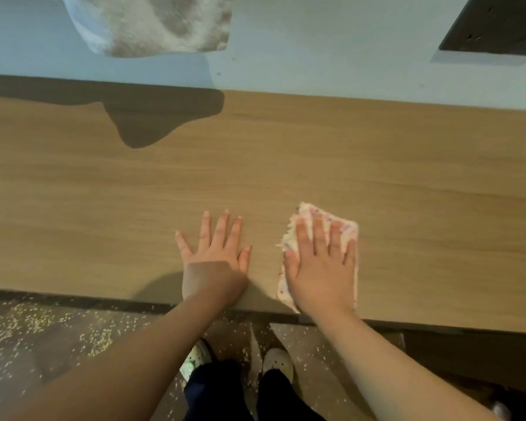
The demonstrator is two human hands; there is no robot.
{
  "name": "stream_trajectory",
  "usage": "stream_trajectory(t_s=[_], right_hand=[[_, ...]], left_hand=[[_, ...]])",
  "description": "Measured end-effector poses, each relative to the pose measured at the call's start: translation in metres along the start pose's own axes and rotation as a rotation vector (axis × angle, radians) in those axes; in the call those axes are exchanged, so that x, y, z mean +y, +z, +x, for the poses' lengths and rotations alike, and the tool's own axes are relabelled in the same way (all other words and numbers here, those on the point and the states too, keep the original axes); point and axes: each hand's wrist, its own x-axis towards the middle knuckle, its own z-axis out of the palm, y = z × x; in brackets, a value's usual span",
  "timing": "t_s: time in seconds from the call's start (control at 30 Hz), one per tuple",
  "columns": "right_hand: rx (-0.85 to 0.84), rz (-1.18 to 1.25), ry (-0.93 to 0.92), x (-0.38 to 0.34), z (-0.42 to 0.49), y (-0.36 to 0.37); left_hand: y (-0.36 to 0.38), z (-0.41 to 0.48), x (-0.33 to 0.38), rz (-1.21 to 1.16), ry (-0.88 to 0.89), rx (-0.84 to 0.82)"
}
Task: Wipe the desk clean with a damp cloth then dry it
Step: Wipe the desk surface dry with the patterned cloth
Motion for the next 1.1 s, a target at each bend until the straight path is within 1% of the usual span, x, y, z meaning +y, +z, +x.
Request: stream_trajectory(t_s=[0.03,0.1,0.17,0.2,0.23,0.3,0.33,0.37,0.4,0.43,0.53,0.57,0.63,0.67,0.7,0.77,0.8,0.83,0.87,0.9,0.97,1.0,1.07,1.1], right_hand=[[-0.02,0.012,-0.123,-0.018,-0.006,0.007],[-0.085,0.01,-0.291,-0.03,-0.011,0.011],[-0.102,-0.117,-0.37,-0.003,0.001,0.004],[-0.082,-0.154,-0.333,0.02,0.009,0.0],[-0.049,-0.146,-0.224,0.044,0.016,-0.005],[-0.004,-0.07,0.086,0.084,0.027,-0.018],[-0.006,-0.024,0.195,0.092,0.027,-0.021],[-0.009,0.008,0.256,0.087,0.025,-0.021],[-0.016,0.009,0.26,0.073,0.02,-0.018],[-0.02,-0.001,0.203,0.052,0.013,-0.014],[-0.059,0.007,-0.155,-0.003,-0.017,0.002],[-0.092,-0.004,-0.245,-0.006,-0.023,0.003],[-0.117,-0.105,-0.376,0.021,-0.015,-0.002],[-0.112,-0.139,-0.358,0.042,-0.007,-0.005],[-0.099,-0.137,-0.247,0.064,0.002,-0.01],[-0.037,-0.058,0.115,0.097,0.019,-0.021],[-0.023,-0.012,0.243,0.097,0.023,-0.024],[-0.016,0.014,0.289,0.086,0.024,-0.023],[-0.022,-0.004,0.25,0.067,0.02,-0.018],[-0.027,-0.014,0.14,0.045,0.012,-0.012],[-0.067,-0.02,-0.152,0.008,-0.008,0.0],[-0.097,-0.029,-0.263,0.002,-0.015,0.001],[-0.122,-0.089,-0.375,0.015,-0.006,-0.004],[-0.125,-0.131,-0.376,0.029,0.005,-0.008]], left_hand=[[0.001,-0.001,0.001,-0.002,-0.006,0.02],[0.002,-0.004,0.002,-0.021,-0.007,0.069],[0.003,-0.003,0.001,-0.044,-0.01,0.093],[0.004,-0.003,0.0,-0.044,-0.016,0.099],[0.005,-0.003,0.0,-0.048,-0.019,0.111],[0.005,-0.003,0.0,-0.064,-0.012,0.124],[0.005,-0.003,0.001,-0.07,-0.006,0.129],[0.005,-0.003,0.001,-0.074,-0.003,0.14],[0.005,-0.003,0.001,-0.076,-0.001,0.151],[0.005,-0.004,0.001,-0.076,0.001,0.159],[0.005,-0.004,0.0,-0.073,-0.004,0.154],[0.006,-0.005,0.0,-0.075,-0.004,0.152],[0.004,-0.005,0.0,-0.075,-0.006,0.151],[0.004,-0.004,0.001,-0.074,-0.008,0.146],[0.004,-0.003,0.001,-0.075,-0.01,0.141],[0.005,-0.003,0.002,-0.074,-0.018,0.143],[0.005,-0.003,0.002,-0.075,-0.024,0.152],[0.005,-0.003,0.002,-0.076,-0.026,0.156],[0.004,-0.003,0.003,-0.075,-0.025,0.155],[0.004,-0.003,0.003,-0.072,-0.024,0.15],[0.003,-0.002,0.002,-0.066,-0.029,0.135],[0.003,-0.002,0.002,-0.062,-0.031,0.126],[0.003,-0.002,0.001,-0.055,-0.029,0.113],[0.002,-0.002,0.001,-0.055,-0.027,0.106]])
